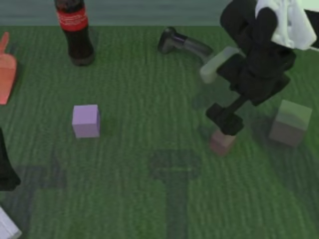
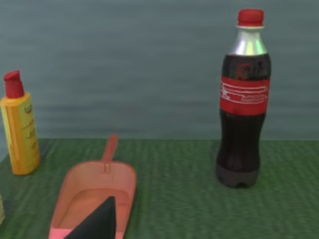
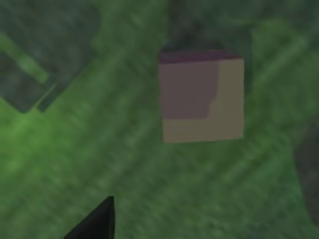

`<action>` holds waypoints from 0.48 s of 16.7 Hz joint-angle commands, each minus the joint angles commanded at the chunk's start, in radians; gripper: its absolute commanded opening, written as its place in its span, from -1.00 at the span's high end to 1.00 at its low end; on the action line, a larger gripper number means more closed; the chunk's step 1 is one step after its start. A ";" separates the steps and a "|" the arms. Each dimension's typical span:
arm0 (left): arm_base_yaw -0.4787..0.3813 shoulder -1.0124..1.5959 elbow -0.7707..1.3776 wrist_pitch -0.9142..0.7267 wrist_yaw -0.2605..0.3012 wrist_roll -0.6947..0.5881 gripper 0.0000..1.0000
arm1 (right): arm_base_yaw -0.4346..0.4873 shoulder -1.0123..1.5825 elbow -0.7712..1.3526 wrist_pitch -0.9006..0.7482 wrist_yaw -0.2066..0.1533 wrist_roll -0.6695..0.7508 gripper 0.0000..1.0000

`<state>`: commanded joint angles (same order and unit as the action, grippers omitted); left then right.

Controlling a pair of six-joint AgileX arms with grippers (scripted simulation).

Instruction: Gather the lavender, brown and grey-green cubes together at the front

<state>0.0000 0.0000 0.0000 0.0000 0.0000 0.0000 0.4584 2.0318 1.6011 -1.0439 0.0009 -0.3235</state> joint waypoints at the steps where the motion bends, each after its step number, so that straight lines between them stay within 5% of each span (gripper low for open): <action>1: 0.000 0.000 0.000 0.000 0.000 0.000 -1.00 | 0.012 0.049 0.045 -0.025 0.000 -0.009 -1.00; 8: 0.000 0.000 0.000 0.000 0.000 0.000 -1.00 | 0.040 0.163 0.149 -0.082 0.002 -0.028 -1.00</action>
<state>0.0000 0.0000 0.0000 0.0000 0.0000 0.0000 0.4980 2.1953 1.7501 -1.1256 0.0030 -0.3516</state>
